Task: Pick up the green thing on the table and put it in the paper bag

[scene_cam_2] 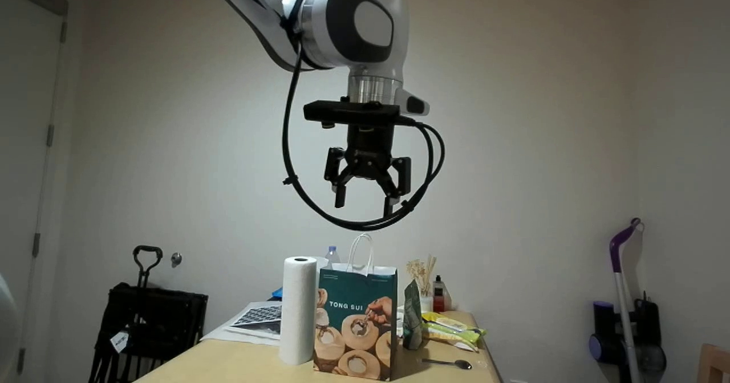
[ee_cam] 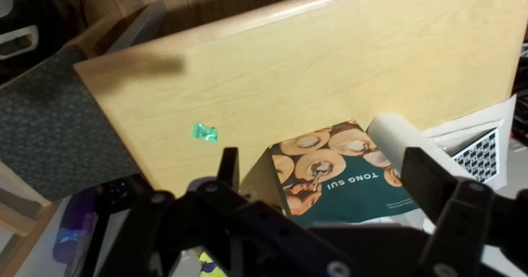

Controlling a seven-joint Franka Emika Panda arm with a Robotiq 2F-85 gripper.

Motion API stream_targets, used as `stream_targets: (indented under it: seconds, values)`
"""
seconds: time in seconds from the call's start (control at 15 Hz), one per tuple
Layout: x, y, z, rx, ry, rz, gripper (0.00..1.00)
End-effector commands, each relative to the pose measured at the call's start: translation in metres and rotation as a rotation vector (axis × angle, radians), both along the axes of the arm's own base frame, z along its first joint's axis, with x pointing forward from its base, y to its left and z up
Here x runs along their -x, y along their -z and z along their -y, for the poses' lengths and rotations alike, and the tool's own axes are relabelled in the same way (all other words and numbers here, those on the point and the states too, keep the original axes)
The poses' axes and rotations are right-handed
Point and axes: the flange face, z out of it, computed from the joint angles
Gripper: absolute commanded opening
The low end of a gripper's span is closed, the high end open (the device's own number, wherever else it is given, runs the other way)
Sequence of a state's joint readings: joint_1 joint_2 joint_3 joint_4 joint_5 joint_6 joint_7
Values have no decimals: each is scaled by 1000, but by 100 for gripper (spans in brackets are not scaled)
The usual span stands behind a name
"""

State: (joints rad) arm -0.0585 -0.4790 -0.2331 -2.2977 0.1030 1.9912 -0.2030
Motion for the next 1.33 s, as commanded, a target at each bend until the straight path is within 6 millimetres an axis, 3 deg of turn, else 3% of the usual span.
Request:
stream_targets:
  seconds: [0.0, 0.47, 0.6, 1.07, 1.13, 1.2, 1.27]
  values:
    - [-4, -4, 6, 2, 12, 3, 100]
    - [-18, 4, 10, 13, 32, 0, 100]
    - [-30, 21, 22, 16, 68, -12, 100]
    - [-73, 125, 52, 71, 98, -125, 100]
    - [-78, 130, 55, 92, 109, -133, 100]
    - [-67, 122, 46, 55, 96, -124, 100]
    - [-72, 132, 49, 64, 99, -135, 100]
